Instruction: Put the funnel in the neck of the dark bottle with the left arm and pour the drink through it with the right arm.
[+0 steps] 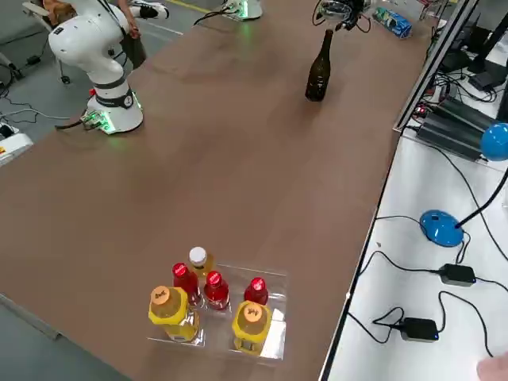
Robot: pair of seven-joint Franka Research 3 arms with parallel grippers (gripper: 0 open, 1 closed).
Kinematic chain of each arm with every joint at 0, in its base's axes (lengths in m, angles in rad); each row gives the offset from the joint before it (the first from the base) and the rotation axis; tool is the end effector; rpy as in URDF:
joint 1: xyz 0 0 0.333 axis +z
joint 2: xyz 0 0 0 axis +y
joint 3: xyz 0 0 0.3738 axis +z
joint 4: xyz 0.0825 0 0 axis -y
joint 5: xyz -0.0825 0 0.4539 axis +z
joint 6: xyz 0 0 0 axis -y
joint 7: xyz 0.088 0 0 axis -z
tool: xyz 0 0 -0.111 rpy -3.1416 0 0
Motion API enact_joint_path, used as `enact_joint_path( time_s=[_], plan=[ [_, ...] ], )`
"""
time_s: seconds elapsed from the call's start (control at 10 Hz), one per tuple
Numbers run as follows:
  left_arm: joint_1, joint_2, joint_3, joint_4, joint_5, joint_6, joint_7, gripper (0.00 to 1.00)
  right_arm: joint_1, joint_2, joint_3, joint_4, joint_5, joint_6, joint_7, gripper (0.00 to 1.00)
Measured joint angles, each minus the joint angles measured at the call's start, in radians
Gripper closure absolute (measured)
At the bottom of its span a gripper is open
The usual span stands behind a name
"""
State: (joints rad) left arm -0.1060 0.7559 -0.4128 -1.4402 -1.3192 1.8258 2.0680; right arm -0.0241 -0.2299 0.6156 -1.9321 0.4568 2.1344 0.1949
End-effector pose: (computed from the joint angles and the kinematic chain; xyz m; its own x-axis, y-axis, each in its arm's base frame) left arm 0.7098 -0.4084 0.3256 0.0344 -0.0848 0.9958 -0.9438 0.3250 0.0602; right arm 0.4651 0.3791 0.6491 0.9418 0.1733 0.2881 0.2776 -0.8843 -0.3756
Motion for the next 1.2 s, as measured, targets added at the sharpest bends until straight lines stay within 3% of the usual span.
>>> enact_joint_path(
  time_s=[0.4, 0.6, 1.0, 1.2],
  plan=[
    [-0.002, 0.003, -0.001, 0.000, -0.001, 0.000, 0.050, 0.11, 0.000, 0.001, 0.030, 0.001, -0.017, 0.005, 0.075, 0.58],
    [-0.002, 0.005, -0.001, 0.000, -0.001, 0.000, 0.056, 0.19, 0.000, 0.014, 0.064, 0.010, -0.081, 0.011, 0.149, 0.58],
    [-0.002, 0.016, -0.001, 0.000, -0.010, 0.000, 0.083, 0.26, 0.000, 0.096, 0.123, 0.062, -0.187, 0.014, 0.273, 0.58],
    [-0.001, 0.017, -0.001, 0.000, -0.014, 0.000, 0.086, 0.34, 0.000, 0.144, 0.146, 0.094, -0.241, 0.015, 0.340, 0.58]
  ],
)
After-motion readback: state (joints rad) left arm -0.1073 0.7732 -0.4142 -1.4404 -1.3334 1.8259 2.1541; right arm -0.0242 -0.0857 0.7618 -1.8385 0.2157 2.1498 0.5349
